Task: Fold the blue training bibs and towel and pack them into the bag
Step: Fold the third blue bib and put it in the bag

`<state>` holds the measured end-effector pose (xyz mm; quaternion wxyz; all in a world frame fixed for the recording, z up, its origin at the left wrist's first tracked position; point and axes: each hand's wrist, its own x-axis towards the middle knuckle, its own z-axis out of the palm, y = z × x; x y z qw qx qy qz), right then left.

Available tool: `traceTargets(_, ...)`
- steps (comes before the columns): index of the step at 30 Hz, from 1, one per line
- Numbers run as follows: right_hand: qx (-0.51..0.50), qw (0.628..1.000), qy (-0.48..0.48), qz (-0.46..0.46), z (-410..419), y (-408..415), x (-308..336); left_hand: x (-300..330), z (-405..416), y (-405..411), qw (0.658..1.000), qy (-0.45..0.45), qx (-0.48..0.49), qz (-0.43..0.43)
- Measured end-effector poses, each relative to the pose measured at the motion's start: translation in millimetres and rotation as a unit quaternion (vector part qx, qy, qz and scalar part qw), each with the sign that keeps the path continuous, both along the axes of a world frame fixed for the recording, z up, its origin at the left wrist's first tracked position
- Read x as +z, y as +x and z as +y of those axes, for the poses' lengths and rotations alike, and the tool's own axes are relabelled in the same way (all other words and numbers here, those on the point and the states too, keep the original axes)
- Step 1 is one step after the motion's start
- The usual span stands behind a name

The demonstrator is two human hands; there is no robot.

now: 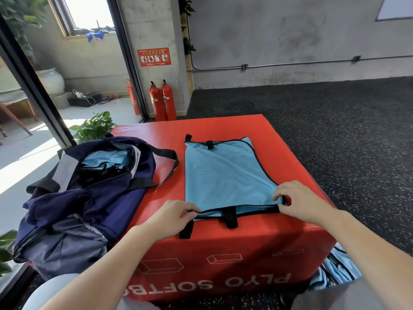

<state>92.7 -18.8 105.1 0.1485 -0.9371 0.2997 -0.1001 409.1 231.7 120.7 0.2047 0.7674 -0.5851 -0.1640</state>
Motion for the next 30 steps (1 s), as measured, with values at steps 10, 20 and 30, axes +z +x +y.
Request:
traceTargets(10,0.058,0.993,-0.044,0.093,1.2,-6.5,3.4,-1.5,4.3,14.8,0.998,0.032,0.006,0.053)
traceTargets(20,0.056,0.988,-0.115,0.083,9.7,-0.8,-3.1,-5.5,-1.1,7.9,0.999,-0.014,0.039,0.012)
traceTargets(30,0.048,0.998,-0.015,0.043,16.2,-14.2,3.0,-11.0,13.5,8.0,0.997,-0.03,0.065,0.028)
